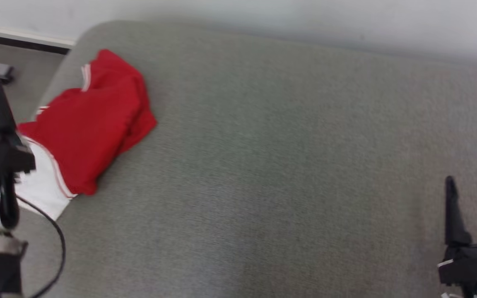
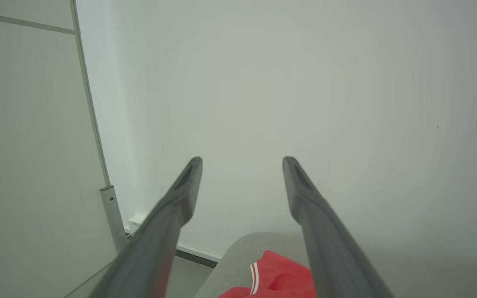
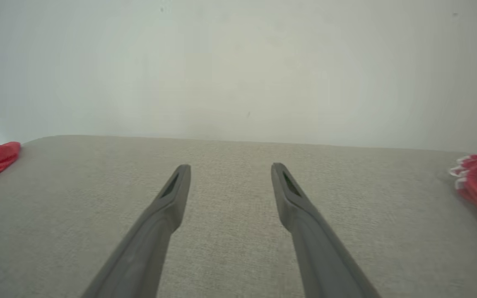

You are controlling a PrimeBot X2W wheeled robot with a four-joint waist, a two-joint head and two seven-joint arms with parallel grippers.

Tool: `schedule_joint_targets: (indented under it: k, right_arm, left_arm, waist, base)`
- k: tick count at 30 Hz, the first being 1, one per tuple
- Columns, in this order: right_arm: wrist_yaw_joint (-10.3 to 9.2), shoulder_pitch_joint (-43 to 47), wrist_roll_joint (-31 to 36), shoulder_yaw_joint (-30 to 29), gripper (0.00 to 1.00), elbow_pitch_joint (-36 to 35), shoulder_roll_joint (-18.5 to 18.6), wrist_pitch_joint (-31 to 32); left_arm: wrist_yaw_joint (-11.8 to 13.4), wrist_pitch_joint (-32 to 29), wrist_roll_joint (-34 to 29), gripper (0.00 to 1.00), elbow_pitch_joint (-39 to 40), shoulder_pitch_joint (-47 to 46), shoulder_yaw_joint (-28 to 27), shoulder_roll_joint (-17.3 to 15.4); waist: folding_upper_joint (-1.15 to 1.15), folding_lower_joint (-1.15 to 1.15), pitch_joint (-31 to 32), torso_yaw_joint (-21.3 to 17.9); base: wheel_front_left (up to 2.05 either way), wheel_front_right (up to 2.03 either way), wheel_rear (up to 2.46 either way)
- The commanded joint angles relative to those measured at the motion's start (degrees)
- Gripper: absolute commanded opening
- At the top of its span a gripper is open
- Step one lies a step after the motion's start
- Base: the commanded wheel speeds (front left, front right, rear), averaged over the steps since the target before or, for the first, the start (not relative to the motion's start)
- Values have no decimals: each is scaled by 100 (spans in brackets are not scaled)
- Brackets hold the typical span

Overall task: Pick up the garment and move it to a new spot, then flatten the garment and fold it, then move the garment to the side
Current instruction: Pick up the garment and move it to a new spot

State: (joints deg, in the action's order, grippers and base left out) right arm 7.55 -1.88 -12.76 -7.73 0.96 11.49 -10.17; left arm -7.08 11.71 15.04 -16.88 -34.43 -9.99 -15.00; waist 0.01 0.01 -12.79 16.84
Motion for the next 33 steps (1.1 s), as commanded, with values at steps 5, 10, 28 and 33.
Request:
schedule_joint_targets:
  k: [5, 10, 28, 33]
  right_arm:
    - [-14, -74, 61, -303, 100, -313, 67, 48]
    - [-14, -187, 56, -452, 100, -610, 89, 122]
    - [-14, -286, 124, -500, 100, -906, 47, 280]
    - [-14, -331, 149, -466, 100, -893, 40, 284]
  left_arm:
    - [-20, -267, 83, 100, -551, -773, 30, -298]
    - [-23, -447, 145, 100, -1251, -1286, 53, -511]
    - [-40, -2017, 905, 100, -4065, -1850, 429, -707]
    - [-28, -2106, 956, 15, -4412, -1845, 564, -804]
  waist:
    - [-1, -1, -1068, -944]
    - [-1, -1, -1398, -1148]
    - [-1, -1, -1535, -1313]
    - [-1, -1, -1542, -1340]
  base:
    - [0, 0, 0]
    - [0, 0, 0]
    - [0, 0, 0]
    - [0, 0, 0]
